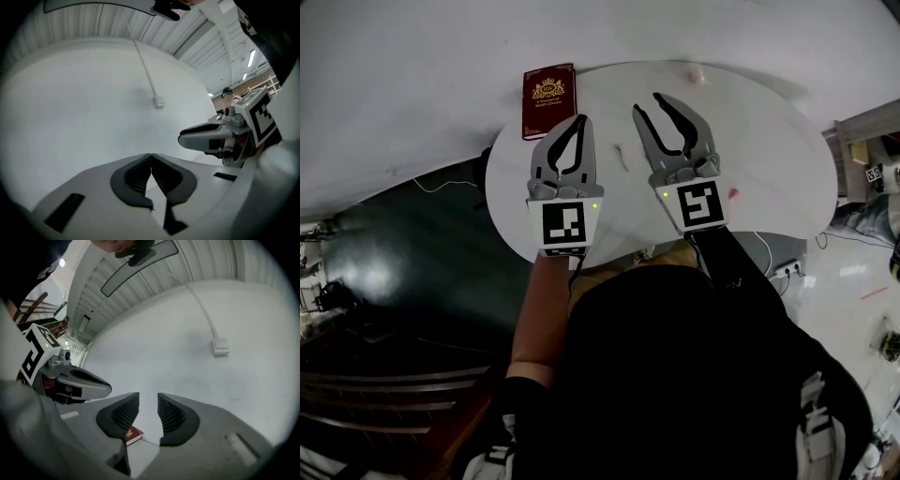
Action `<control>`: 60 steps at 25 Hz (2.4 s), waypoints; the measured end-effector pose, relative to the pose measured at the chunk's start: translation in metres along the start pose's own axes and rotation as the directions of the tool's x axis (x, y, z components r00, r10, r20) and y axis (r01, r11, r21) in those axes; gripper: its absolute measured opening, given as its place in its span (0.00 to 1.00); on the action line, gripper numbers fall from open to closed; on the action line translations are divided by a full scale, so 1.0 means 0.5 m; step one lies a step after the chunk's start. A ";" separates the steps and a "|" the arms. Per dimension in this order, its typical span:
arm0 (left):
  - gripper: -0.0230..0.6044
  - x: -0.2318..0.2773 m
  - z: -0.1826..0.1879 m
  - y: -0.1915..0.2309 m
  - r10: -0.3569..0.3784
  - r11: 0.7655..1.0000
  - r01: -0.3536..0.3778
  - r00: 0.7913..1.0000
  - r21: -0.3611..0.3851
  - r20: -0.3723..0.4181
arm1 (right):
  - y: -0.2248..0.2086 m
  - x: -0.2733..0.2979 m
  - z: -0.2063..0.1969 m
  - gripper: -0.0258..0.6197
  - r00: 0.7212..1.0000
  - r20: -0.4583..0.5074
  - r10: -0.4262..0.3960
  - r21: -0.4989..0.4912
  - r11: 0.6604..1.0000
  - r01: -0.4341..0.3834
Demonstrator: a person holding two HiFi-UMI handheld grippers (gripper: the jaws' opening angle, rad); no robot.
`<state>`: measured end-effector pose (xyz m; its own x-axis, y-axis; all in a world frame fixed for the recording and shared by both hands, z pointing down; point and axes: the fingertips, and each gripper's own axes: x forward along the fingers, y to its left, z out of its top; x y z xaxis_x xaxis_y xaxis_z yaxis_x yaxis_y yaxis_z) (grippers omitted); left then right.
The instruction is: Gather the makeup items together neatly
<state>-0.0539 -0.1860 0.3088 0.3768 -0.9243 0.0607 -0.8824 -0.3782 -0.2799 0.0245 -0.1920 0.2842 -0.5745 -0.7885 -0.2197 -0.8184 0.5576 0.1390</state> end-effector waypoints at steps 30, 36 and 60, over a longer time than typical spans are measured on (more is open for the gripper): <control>0.05 0.044 0.090 -0.433 -0.687 0.709 0.705 0.694 -0.013 0.216 | -0.202 -0.482 -0.046 0.22 0.666 -0.266 -0.696 -0.157 0.713 0.683; 0.05 0.013 0.108 -0.478 -0.738 0.661 0.749 0.638 0.044 0.218 | -0.205 -0.521 -0.149 0.22 0.594 -0.423 -0.685 -0.098 0.686 0.721; 0.05 0.030 0.068 -0.386 -0.642 0.749 0.656 0.753 -0.093 0.144 | -0.140 -0.609 -0.654 0.22 0.316 -0.898 -0.308 0.025 0.679 0.734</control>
<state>0.1316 -0.1254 0.3312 0.8909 -0.4456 0.0878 -0.4395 -0.8947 -0.0801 0.2522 -0.0757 0.6570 0.0592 -0.6536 0.7545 -0.9768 -0.1936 -0.0911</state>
